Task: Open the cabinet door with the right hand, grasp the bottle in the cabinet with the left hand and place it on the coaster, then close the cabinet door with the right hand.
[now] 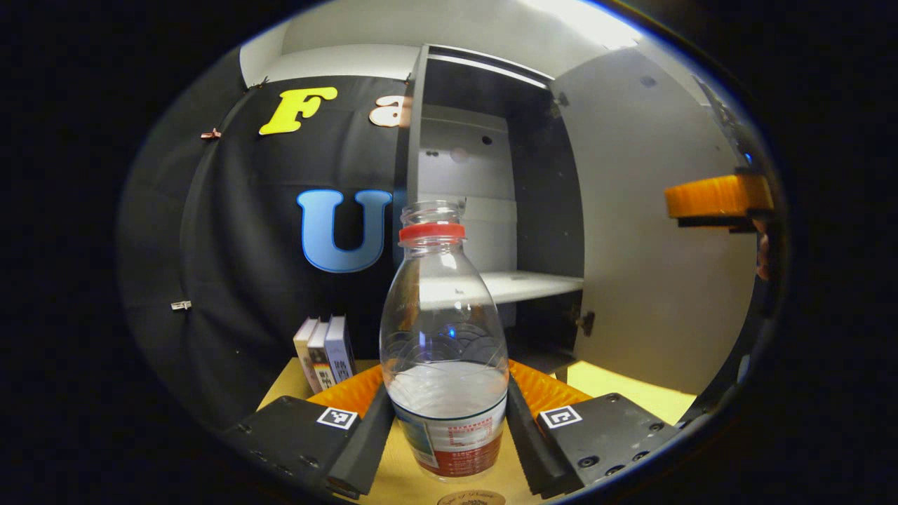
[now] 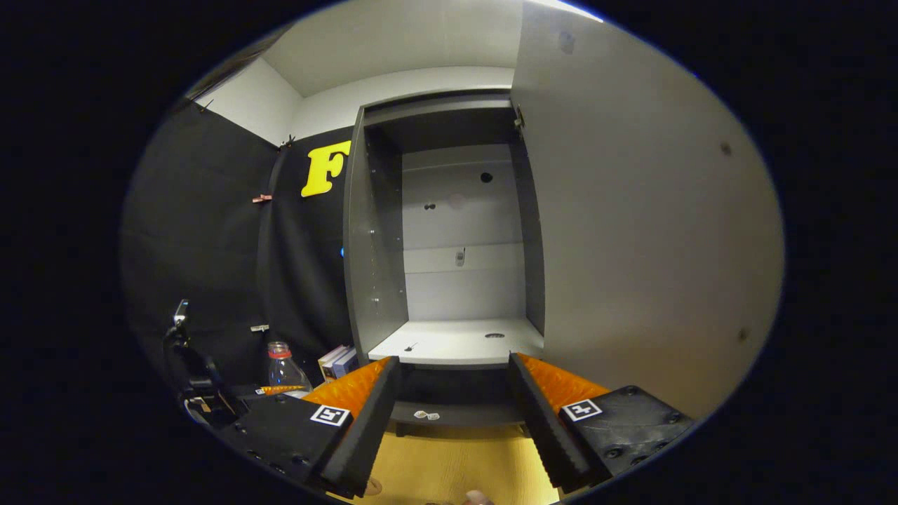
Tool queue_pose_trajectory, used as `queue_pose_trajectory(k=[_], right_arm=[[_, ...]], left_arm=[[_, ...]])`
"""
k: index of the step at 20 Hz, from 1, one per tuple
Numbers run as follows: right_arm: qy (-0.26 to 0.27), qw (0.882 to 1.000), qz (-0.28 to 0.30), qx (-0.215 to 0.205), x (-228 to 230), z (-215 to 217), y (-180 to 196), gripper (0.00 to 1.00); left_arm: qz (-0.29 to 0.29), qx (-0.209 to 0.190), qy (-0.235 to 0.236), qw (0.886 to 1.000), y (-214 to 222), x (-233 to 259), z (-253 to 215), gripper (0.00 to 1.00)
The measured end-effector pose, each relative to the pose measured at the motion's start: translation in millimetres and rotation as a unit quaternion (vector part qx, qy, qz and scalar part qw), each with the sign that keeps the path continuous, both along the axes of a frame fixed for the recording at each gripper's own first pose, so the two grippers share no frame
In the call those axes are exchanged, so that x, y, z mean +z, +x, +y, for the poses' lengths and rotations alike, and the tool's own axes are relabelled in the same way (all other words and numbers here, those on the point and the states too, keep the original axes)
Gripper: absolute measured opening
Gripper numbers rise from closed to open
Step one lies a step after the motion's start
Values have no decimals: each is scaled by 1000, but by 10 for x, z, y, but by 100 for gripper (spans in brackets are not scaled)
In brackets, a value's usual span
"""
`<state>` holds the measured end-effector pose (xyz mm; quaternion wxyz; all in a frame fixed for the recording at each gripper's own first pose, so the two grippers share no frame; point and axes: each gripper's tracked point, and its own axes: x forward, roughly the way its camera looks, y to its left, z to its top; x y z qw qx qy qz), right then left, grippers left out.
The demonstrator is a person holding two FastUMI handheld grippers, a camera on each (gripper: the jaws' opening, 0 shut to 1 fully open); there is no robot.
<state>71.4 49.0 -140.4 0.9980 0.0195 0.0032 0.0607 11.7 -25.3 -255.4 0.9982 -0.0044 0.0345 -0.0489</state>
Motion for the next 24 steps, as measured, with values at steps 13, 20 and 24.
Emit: queue_pose_trajectory(k=[13,20,24], right_arm=[[-26,994,98,36,-1097,197,-160,96],[-45,989,130,51,-1347,239,-181,96],[-43,988,138,56,-1388,221,-191,100]], left_arm=[[-8,19,-37,999,-428,-1380,-216,80],[2,33,-23,999,-385,-1693,-169,80],[9,27,-7,1000,-380,-1700,-225,80]])
